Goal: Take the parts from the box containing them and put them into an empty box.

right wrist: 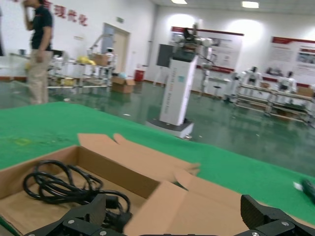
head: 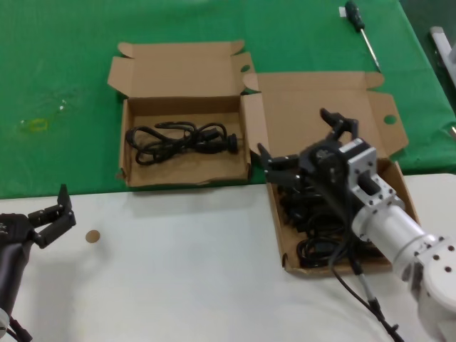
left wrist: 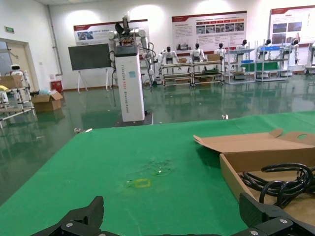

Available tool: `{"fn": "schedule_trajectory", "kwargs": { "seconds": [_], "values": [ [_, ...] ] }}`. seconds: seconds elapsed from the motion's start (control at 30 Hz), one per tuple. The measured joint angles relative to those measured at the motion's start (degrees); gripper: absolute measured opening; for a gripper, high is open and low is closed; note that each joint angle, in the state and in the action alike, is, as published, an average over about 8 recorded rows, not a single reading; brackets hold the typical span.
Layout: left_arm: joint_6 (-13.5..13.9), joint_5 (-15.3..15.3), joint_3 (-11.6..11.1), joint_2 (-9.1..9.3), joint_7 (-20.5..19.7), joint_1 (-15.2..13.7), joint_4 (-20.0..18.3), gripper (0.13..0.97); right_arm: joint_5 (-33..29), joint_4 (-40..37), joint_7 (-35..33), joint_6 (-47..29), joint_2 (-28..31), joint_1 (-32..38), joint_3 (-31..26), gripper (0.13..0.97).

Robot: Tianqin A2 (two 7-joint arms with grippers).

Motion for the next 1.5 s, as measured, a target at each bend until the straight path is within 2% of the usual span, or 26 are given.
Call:
{"fn": "schedule_trajectory", "kwargs": {
  "seconds": [0.1, 0.6, 1.5],
  "values": [
    [0.00, 0.00, 0.00, 0.00, 0.00, 0.00, 0.00, 0.950, 1.25, 1.43, 0.09, 1.52, 0.13, -2.25, 1.18, 0.966],
    [0.00, 0.00, 0.00, 0.00, 0.01, 0.00, 0.00, 0.966, 7.02, 8.03, 0.52, 8.54, 0.73, -12.66, 6.67, 0.966],
    [0.00, 0.00, 0.00, 0.00, 0.01, 0.00, 0.00, 0.966, 7.44, 8.50, 0.55, 9.05, 0.77, -13.39, 7.05, 0.966]
  ]
}}
